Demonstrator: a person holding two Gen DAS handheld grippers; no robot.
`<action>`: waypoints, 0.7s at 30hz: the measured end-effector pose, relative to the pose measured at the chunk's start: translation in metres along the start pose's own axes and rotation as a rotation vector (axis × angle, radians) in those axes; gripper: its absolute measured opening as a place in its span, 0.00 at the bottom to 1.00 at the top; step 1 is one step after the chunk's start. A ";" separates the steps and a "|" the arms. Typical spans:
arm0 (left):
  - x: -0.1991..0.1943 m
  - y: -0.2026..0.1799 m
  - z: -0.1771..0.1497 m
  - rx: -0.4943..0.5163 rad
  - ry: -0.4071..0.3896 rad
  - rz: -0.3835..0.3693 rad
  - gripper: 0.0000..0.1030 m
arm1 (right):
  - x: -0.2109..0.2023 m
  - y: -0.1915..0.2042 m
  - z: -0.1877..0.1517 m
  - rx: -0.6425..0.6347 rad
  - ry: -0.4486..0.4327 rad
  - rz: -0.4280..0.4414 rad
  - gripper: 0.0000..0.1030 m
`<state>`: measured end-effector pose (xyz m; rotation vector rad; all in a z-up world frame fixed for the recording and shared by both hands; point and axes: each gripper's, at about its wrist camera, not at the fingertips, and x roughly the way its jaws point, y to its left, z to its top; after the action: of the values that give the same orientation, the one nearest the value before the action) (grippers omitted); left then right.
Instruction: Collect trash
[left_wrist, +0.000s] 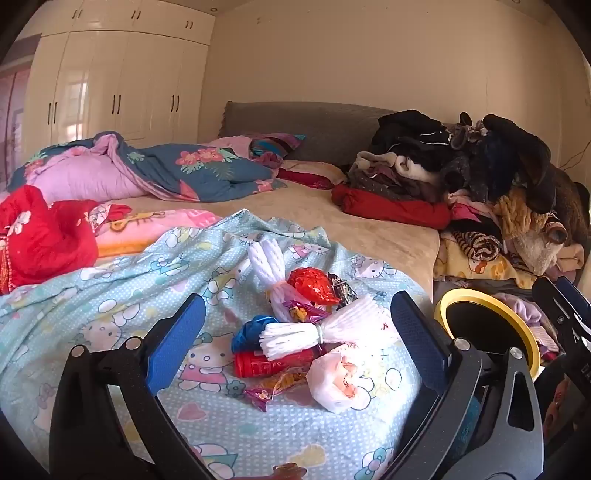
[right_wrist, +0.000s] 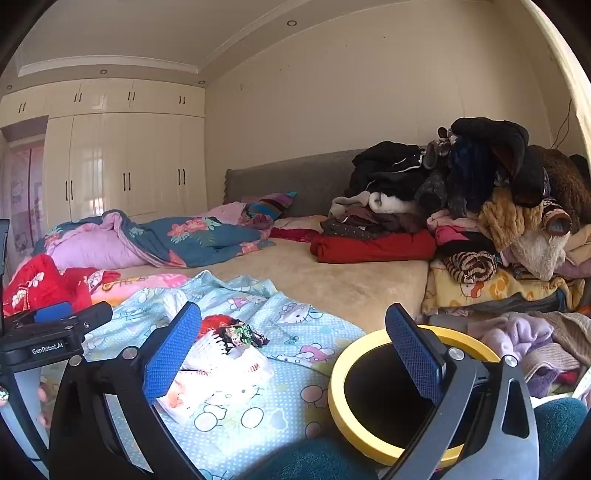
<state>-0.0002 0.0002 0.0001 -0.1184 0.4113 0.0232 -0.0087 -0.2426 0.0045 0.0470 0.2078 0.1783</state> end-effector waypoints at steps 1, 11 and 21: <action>0.000 0.000 0.000 0.002 0.003 -0.003 0.89 | 0.000 0.000 -0.001 0.001 0.002 -0.002 0.94; 0.002 -0.002 0.009 0.000 0.007 -0.016 0.89 | -0.004 0.002 0.003 -0.013 -0.011 -0.006 0.94; -0.007 -0.007 0.006 0.011 -0.016 -0.022 0.89 | -0.002 0.002 0.003 -0.015 -0.012 -0.003 0.94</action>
<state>-0.0038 -0.0062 0.0095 -0.1115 0.3940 0.0001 -0.0107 -0.2414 0.0078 0.0328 0.1949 0.1763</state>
